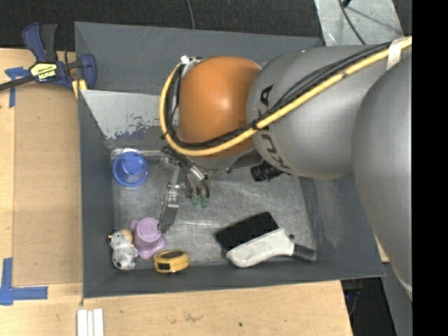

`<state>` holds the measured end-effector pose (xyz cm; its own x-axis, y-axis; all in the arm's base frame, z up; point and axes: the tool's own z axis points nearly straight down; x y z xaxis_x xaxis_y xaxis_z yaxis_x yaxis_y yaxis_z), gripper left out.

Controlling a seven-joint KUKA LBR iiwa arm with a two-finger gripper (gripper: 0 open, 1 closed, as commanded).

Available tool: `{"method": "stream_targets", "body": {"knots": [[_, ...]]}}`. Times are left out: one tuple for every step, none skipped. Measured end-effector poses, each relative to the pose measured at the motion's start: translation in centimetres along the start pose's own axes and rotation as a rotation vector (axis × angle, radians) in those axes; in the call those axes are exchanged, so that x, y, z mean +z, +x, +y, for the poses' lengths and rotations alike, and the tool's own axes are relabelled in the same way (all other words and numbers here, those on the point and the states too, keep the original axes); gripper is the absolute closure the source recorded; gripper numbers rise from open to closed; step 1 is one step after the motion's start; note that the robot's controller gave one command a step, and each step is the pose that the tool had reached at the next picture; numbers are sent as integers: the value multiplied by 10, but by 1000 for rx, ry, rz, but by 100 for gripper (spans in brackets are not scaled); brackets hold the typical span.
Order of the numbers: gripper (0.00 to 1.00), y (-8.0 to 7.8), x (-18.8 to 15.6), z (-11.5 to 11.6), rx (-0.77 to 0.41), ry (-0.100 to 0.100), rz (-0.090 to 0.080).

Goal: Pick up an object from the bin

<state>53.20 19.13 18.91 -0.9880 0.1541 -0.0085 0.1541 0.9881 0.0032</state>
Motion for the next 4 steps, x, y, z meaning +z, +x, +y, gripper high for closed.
{"method": "stream_targets", "body": {"knots": [[0,10,24,12,-85,2,7],[0,19,40,15,-476,1,7],[0,24,107,32,-605,-5,-18],[100,29,107,30,-600,-1,2]]}}
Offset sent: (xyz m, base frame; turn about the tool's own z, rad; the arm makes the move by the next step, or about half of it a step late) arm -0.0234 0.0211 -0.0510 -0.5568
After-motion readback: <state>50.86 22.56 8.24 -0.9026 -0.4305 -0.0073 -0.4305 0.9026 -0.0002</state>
